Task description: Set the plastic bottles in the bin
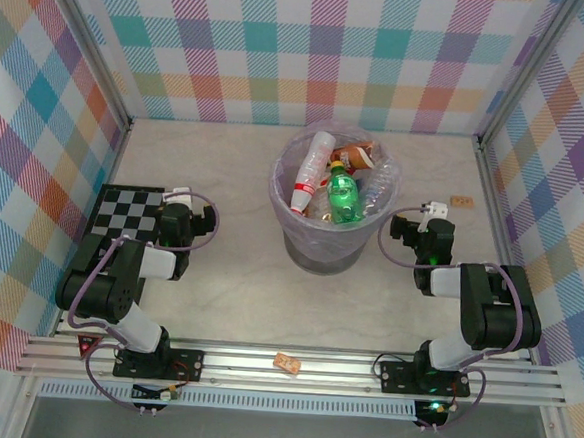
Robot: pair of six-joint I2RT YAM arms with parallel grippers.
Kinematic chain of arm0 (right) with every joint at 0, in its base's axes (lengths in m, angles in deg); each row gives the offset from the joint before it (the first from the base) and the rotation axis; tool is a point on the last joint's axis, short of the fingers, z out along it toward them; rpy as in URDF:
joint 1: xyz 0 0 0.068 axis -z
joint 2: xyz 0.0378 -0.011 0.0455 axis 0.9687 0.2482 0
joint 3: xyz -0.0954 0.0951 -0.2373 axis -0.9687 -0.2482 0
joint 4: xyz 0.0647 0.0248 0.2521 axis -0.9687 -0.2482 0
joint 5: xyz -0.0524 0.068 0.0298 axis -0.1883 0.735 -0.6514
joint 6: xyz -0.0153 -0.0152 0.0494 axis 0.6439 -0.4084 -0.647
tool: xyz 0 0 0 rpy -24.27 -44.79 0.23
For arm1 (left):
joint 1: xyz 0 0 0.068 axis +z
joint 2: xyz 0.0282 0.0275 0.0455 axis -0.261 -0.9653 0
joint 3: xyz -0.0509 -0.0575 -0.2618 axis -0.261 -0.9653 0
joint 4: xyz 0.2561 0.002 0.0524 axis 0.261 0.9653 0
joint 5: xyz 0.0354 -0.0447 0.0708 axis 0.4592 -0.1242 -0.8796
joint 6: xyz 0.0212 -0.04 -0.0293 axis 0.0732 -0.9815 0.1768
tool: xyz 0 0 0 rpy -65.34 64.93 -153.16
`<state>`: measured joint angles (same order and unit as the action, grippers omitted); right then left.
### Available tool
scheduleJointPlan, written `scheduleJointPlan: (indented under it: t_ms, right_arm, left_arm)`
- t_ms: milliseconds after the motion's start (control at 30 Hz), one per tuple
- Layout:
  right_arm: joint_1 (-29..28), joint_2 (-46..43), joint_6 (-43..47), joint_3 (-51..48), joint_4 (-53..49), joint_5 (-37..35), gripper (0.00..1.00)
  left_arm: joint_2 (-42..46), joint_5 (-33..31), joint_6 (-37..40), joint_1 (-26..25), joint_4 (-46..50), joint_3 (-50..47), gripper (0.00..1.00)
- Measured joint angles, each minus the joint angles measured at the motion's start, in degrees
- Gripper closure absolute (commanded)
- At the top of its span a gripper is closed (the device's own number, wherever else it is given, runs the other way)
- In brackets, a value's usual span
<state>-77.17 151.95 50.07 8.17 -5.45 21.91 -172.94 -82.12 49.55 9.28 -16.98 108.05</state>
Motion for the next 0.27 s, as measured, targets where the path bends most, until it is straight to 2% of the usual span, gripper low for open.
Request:
scheduleJointPlan:
  t_ms: [267]
  right_arm:
    - [0.0, 0.0, 0.0, 0.0, 0.0, 0.2, 0.01]
  left_arm:
    - [0.0, 0.0, 0.0, 0.0, 0.0, 0.0, 0.0]
